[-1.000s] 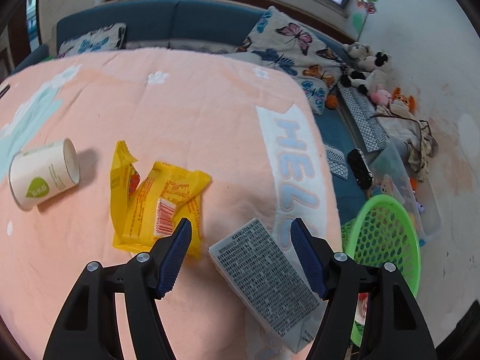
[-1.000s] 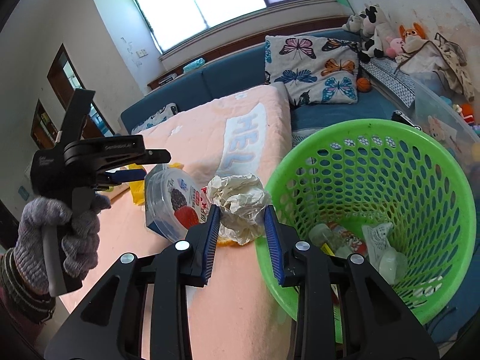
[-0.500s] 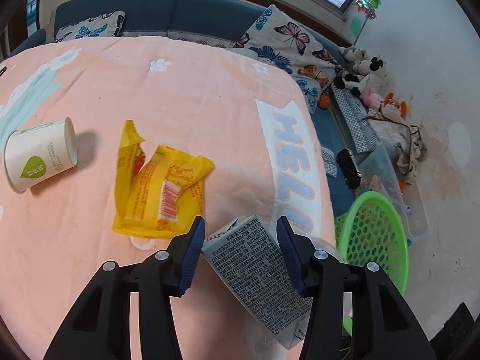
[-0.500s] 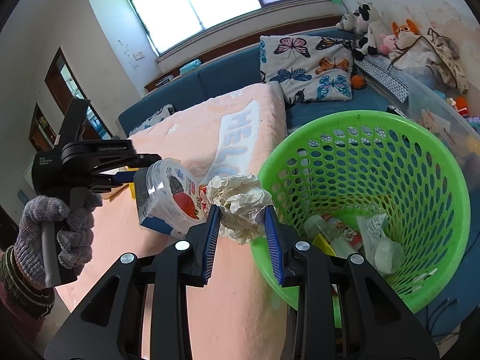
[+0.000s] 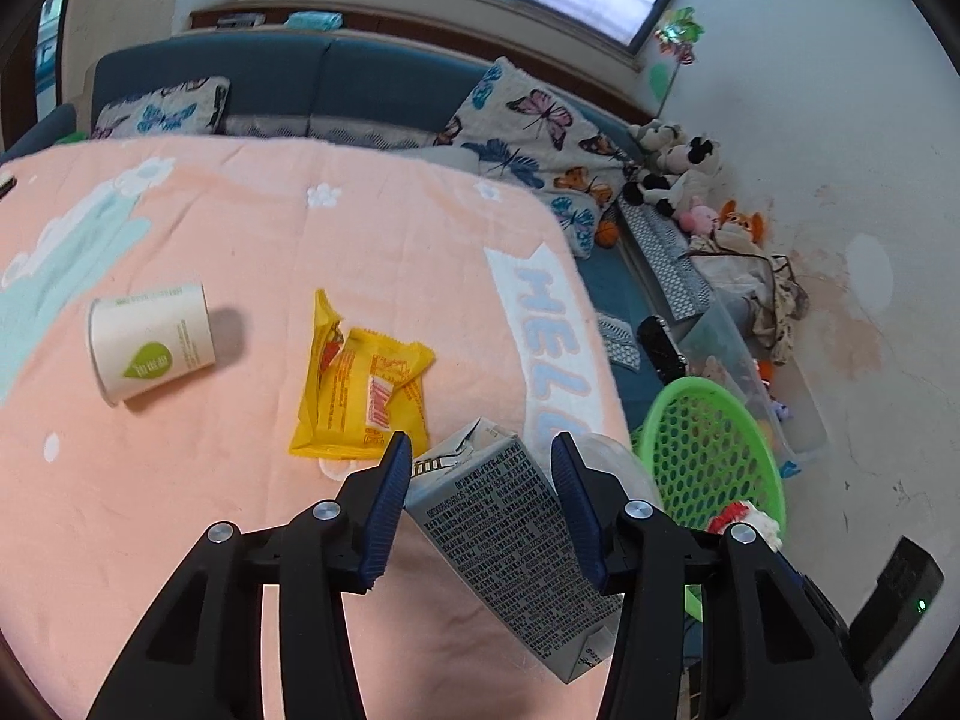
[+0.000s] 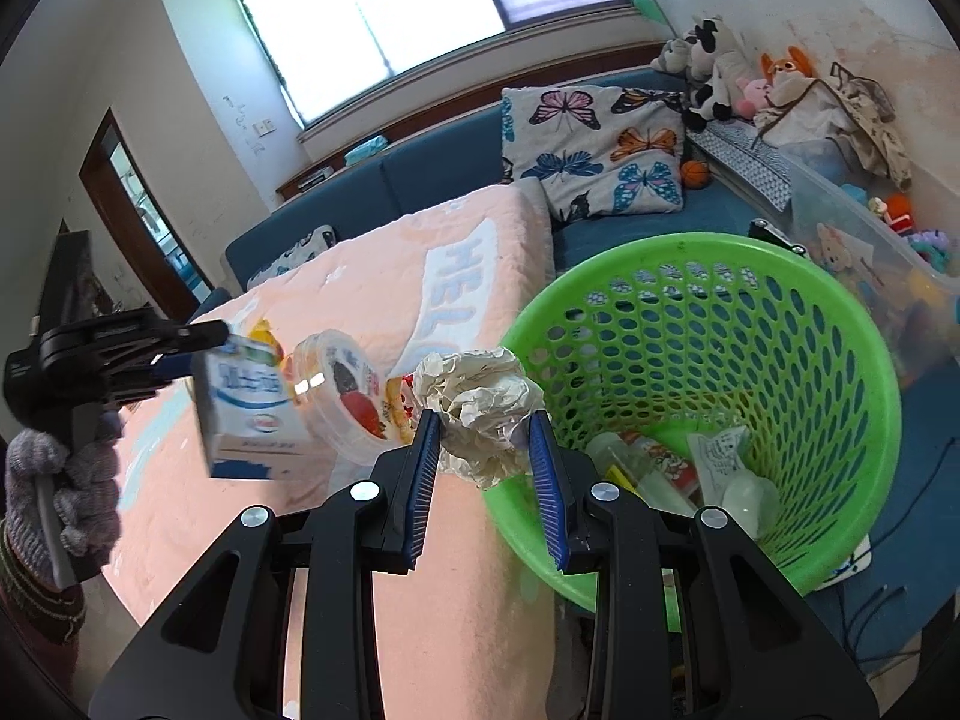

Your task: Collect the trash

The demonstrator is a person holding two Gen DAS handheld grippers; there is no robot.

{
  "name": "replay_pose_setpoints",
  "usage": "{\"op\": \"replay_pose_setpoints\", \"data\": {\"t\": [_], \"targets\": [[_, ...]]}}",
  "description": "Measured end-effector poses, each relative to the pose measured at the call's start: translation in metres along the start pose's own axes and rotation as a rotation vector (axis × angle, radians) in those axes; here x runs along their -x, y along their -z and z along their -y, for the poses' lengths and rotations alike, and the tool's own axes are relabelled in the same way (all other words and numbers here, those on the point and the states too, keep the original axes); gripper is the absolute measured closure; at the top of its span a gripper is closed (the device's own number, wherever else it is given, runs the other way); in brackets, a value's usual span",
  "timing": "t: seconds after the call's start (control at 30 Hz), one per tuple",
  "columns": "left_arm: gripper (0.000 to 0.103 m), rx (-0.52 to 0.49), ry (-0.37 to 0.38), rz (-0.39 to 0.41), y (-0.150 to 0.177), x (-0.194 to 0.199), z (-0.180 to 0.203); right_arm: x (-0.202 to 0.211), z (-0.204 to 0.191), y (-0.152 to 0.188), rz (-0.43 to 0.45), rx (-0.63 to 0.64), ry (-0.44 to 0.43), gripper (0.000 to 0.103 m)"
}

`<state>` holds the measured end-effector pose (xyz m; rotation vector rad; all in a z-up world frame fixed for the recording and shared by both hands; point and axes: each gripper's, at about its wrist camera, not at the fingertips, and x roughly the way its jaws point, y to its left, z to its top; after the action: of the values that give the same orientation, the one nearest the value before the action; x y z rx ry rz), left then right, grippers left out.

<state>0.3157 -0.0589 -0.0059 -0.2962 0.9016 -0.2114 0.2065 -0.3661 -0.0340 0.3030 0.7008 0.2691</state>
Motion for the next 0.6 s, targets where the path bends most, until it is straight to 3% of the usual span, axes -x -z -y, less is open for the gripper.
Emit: {"op": "replay_pose_setpoints", "data": {"t": [0.33, 0.6], "targets": [[0.056, -0.064, 0.066, 0.046, -0.007, 0.034, 0.024, 0.004, 0.023, -0.006, 0.005, -0.03, 0.085, 0.072], [0.056, -0.106, 0.107, 0.046, -0.011, 0.036, 0.055, 0.003, 0.039, -0.005, -0.002, -0.045, 0.153, 0.069]]}}
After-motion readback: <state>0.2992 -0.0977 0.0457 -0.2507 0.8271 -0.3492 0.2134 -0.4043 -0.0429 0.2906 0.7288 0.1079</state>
